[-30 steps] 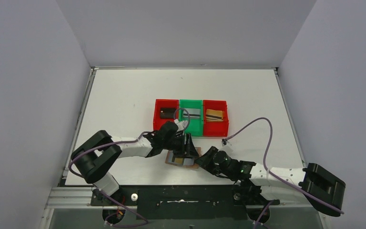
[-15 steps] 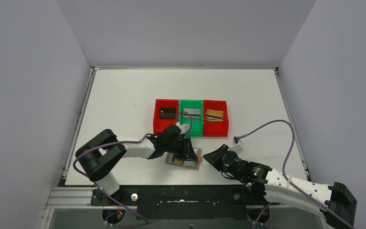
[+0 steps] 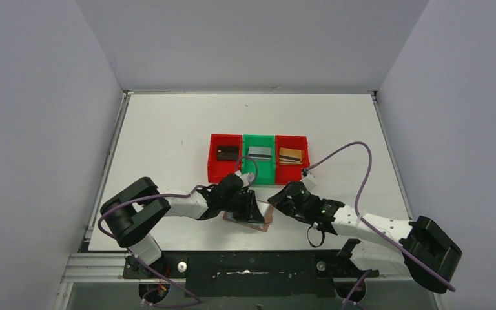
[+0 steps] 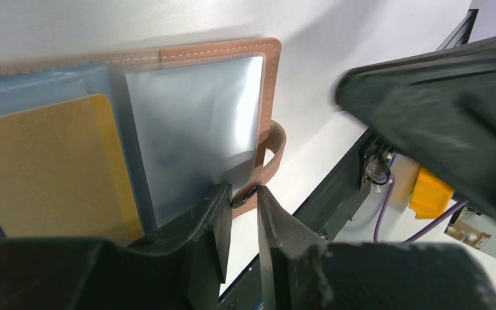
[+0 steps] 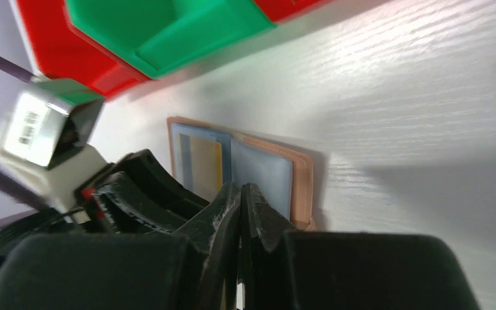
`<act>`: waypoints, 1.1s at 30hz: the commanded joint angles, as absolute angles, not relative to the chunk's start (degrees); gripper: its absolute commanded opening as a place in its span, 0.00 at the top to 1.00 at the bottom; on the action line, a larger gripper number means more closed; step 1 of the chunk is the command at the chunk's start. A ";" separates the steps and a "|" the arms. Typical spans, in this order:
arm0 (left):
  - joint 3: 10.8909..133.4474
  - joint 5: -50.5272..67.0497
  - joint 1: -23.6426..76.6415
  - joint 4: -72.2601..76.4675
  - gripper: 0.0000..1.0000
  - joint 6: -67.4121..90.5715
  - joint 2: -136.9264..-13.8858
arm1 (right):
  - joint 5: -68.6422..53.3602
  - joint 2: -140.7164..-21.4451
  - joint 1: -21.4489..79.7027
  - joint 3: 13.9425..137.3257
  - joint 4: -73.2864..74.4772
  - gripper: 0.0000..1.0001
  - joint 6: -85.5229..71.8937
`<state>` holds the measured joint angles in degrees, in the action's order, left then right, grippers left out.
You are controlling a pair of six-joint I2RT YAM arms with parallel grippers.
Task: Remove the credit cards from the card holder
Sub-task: Remove the credit card from the card holder.
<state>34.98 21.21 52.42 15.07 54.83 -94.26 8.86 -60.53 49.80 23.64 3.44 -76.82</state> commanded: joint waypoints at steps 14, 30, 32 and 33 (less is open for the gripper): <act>37.28 15.68 53.00 4.60 0.60 49.31 -83.89 | 2.90 -75.75 51.65 23.82 -1.59 0.95 -75.92; 39.46 8.15 44.60 -9.32 0.40 38.40 -82.34 | 5.39 -74.33 53.58 25.77 0.45 0.90 -71.42; 39.45 7.85 45.18 -9.86 0.45 38.48 -83.28 | 4.71 -73.52 53.93 26.77 -0.17 0.89 -69.72; 39.23 7.24 45.63 -10.14 0.47 38.68 -83.47 | 4.40 -73.34 53.99 27.37 -0.21 0.88 -69.11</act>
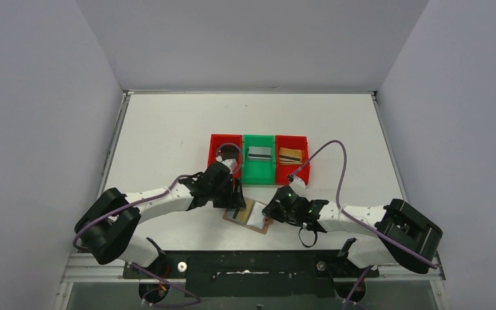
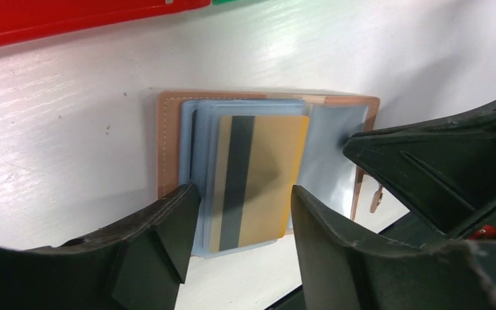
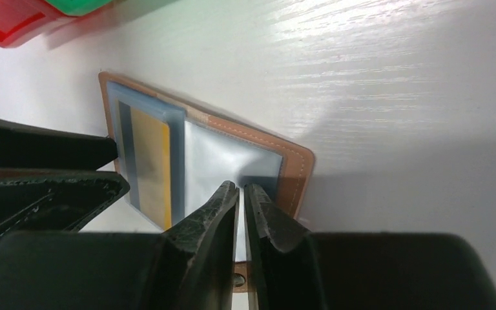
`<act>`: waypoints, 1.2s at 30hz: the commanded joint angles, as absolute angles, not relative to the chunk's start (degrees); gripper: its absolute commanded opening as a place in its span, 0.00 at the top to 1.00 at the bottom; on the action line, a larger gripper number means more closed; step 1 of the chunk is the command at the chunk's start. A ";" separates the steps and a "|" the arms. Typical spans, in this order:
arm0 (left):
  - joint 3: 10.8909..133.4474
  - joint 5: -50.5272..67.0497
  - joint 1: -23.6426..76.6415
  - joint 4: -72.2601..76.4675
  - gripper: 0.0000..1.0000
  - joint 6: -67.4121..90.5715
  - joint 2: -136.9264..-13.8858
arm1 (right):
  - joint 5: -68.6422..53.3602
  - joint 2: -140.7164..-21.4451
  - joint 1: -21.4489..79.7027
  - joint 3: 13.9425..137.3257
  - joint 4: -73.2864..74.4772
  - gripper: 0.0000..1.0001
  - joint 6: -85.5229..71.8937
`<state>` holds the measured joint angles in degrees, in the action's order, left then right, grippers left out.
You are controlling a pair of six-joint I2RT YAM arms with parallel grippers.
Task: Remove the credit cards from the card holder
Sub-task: Remove the credit card from the card holder.
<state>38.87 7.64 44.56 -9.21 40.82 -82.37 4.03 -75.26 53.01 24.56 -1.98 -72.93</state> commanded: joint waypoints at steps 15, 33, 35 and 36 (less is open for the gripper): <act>27.88 0.60 48.06 -7.76 0.73 50.77 -72.51 | 1.23 -80.93 56.59 33.49 -2.67 0.83 -68.21; 22.43 0.48 49.96 -7.12 0.78 56.44 -62.32 | -3.07 -84.01 58.68 30.07 -14.02 0.78 -71.17; 23.00 -0.21 50.00 -8.32 0.78 56.28 -61.98 | -2.58 -84.70 58.66 30.06 -13.37 0.80 -72.11; 23.34 -0.67 49.93 -9.03 0.78 56.11 -61.81 | -1.75 -84.67 58.69 29.81 -13.06 0.81 -72.56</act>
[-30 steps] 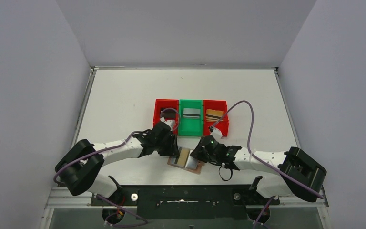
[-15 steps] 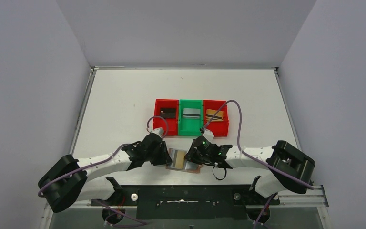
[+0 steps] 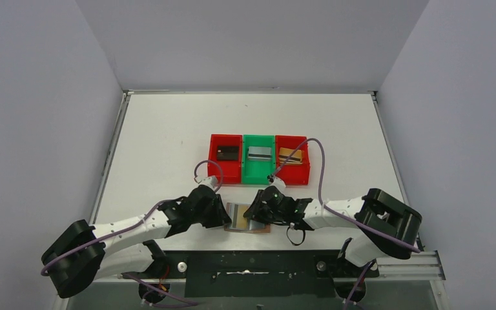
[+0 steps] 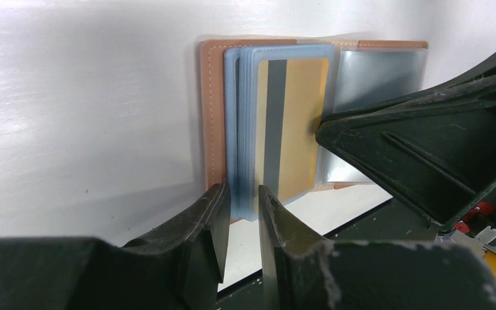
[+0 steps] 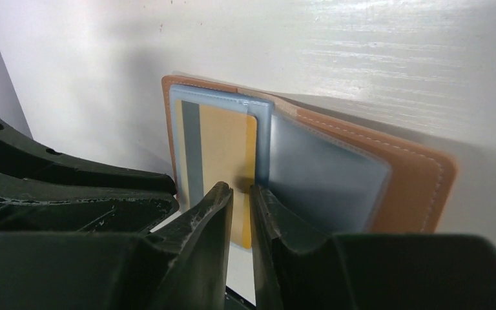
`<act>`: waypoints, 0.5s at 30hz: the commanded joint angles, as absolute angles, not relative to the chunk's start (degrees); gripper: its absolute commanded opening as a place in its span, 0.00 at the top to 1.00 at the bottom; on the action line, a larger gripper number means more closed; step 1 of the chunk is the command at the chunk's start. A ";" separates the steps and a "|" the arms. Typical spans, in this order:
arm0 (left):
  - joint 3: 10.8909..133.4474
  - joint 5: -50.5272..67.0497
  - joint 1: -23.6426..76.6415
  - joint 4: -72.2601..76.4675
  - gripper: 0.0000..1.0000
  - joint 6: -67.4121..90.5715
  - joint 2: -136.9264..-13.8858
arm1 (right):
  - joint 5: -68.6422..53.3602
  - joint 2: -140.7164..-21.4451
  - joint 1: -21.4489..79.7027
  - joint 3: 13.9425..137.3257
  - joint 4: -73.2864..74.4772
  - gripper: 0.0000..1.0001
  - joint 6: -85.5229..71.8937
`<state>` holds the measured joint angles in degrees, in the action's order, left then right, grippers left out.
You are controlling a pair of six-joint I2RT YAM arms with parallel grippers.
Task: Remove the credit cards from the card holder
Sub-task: Remove the credit card from the card holder.
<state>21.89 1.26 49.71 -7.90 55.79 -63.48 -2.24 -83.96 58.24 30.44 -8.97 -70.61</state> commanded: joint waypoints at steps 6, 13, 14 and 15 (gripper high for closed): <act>25.67 -2.64 49.97 -10.97 0.69 54.79 -60.24 | -0.41 -83.45 58.64 26.43 -13.35 0.83 -75.15; 29.98 0.21 49.93 -7.53 0.62 52.09 -62.60 | 0.49 -83.31 58.57 24.43 -14.23 0.81 -77.62; 30.15 1.07 50.00 -6.64 0.62 51.78 -63.57 | 1.45 -83.03 58.57 23.98 -14.05 0.82 -78.57; 30.50 1.72 49.90 -6.07 0.62 51.55 -64.70 | 2.25 -82.57 58.58 23.32 -14.08 0.81 -79.58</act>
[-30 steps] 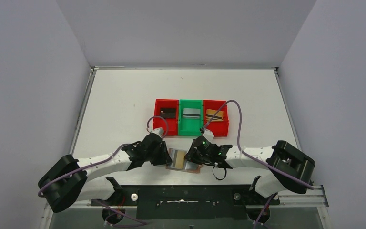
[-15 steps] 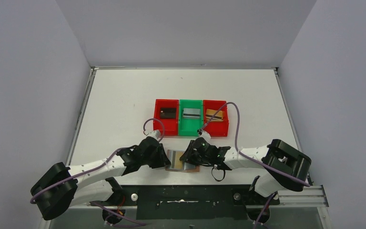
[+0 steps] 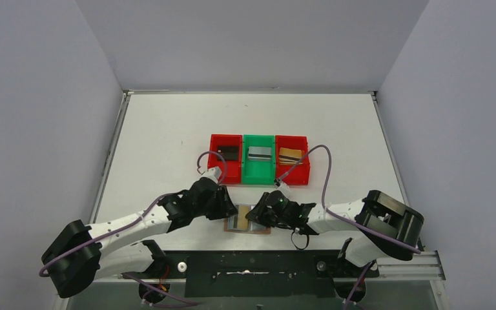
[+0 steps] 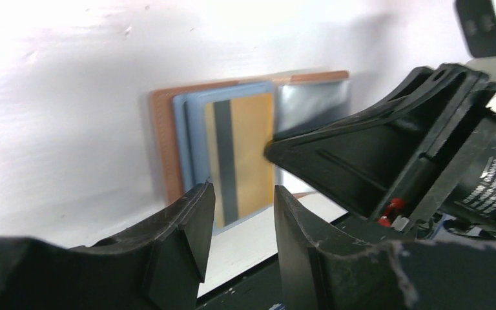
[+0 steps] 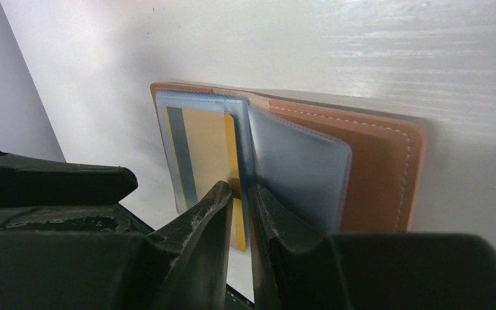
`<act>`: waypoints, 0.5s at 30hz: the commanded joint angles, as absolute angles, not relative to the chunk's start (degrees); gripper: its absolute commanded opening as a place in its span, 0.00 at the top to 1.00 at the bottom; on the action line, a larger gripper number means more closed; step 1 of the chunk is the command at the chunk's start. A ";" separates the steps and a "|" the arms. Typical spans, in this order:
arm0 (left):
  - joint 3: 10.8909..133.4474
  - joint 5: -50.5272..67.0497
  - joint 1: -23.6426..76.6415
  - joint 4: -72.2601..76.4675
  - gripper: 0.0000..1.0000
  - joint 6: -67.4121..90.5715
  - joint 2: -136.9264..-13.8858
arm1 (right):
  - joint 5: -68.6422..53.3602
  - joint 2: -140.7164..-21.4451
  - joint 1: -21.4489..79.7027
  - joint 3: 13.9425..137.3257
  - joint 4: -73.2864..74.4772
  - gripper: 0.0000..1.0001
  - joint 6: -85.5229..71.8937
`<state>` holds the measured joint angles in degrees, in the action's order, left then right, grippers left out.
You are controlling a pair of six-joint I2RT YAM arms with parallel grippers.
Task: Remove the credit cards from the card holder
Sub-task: Remove the credit card from the card holder.
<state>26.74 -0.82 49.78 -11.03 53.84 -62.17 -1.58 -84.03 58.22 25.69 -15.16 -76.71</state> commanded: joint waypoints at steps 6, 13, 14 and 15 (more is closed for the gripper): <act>29.38 2.77 50.00 -6.21 0.68 51.61 -69.01 | 0.76 -81.17 57.19 16.88 -26.76 0.80 -80.49; 24.98 6.30 49.95 -2.56 0.81 52.05 -70.38 | -0.29 -83.63 57.22 15.11 -32.57 0.85 -81.70; 24.91 6.37 49.95 -2.69 0.82 51.77 -70.93 | -0.31 -83.90 57.22 14.50 -34.09 0.86 -82.12; 24.83 6.65 50.03 -2.80 0.83 51.61 -71.40 | -0.41 -84.08 57.17 13.71 -35.71 0.86 -82.43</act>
<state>25.50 3.81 49.78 -6.48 52.36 -69.87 -0.95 -82.61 57.67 16.05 -29.82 -81.32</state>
